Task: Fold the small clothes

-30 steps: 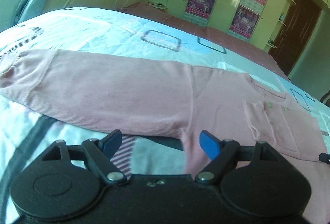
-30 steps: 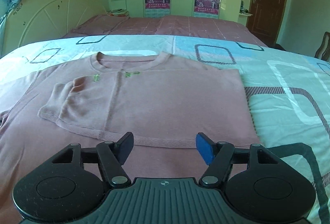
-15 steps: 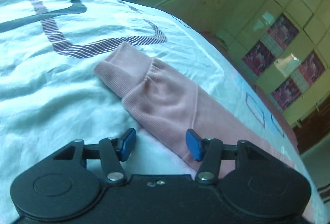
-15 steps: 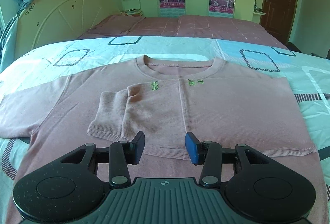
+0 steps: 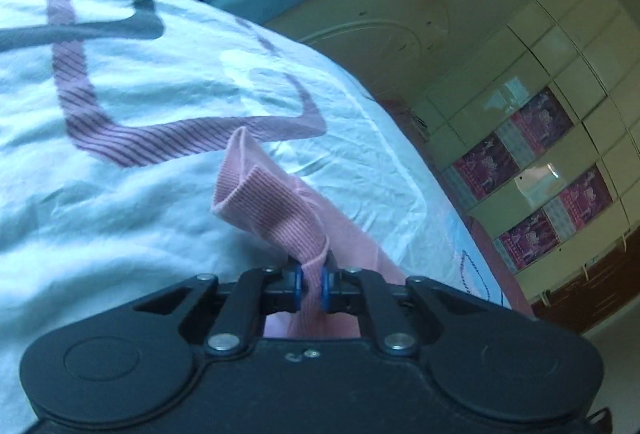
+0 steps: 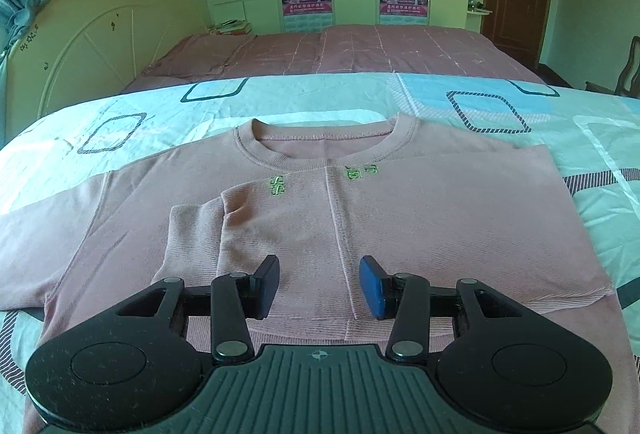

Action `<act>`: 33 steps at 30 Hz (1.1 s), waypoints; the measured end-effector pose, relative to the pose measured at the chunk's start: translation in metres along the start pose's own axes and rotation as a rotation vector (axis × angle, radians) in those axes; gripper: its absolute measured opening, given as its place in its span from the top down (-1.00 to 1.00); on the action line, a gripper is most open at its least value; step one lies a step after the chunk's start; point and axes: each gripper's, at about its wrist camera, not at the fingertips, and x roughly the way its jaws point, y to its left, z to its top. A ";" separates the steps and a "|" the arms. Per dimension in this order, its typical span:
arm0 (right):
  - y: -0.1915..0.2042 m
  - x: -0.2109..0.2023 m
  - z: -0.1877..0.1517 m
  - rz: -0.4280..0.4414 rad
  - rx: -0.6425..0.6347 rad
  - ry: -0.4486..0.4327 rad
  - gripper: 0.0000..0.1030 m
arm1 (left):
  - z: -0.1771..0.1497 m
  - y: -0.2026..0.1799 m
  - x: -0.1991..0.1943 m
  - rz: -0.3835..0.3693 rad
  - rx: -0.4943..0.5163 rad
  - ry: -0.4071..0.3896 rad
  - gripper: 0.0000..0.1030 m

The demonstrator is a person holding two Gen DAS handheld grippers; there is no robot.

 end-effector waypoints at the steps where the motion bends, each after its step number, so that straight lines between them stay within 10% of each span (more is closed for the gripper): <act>1: -0.004 0.000 0.000 -0.001 0.010 0.000 0.14 | -0.002 -0.012 0.001 -0.021 0.029 0.003 0.85; 18: -0.083 -0.013 0.005 0.048 0.171 -0.048 0.14 | -0.195 -0.282 0.030 -0.339 0.662 0.284 0.85; 33: -0.151 -0.031 -0.009 0.085 0.259 -0.030 0.14 | -0.312 -0.345 0.042 -0.322 0.882 0.427 0.84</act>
